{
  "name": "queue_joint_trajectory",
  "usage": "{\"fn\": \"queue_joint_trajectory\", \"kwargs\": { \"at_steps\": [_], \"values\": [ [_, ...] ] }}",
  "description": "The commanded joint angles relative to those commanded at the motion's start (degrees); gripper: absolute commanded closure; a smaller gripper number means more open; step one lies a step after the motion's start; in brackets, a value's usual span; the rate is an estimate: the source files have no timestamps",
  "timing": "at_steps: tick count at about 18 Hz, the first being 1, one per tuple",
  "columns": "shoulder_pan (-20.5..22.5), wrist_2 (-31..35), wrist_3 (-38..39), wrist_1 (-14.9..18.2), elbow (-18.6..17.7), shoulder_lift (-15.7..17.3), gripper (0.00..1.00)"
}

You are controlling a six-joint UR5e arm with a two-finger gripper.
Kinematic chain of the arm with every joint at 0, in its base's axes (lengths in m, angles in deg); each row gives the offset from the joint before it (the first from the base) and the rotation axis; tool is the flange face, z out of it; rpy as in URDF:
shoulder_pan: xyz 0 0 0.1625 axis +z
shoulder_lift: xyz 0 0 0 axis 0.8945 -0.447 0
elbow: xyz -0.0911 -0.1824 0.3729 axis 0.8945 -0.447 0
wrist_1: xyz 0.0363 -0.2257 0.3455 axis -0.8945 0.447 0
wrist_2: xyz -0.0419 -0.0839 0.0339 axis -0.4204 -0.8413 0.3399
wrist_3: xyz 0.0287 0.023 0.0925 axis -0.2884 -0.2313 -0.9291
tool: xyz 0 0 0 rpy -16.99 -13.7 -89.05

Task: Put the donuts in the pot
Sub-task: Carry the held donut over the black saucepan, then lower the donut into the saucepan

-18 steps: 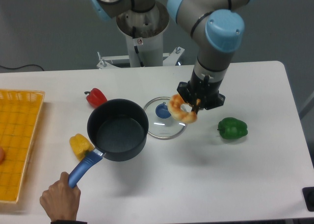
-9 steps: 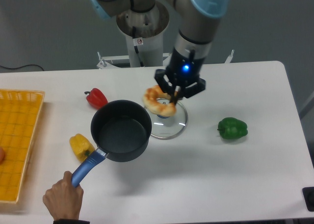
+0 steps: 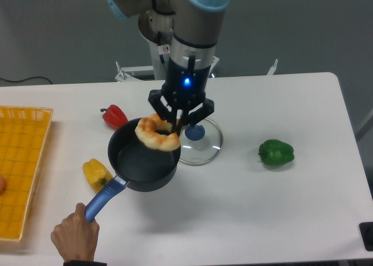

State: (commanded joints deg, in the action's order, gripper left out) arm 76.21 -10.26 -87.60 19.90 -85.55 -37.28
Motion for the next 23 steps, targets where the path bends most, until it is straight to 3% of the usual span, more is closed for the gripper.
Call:
{"fn": "queue_joint_trajectory", "kwargs": {
  "at_steps": [23],
  "values": [
    [-2.11,0.62,-0.35,0.18,-4.92,-1.58,0.84]
  ]
}}
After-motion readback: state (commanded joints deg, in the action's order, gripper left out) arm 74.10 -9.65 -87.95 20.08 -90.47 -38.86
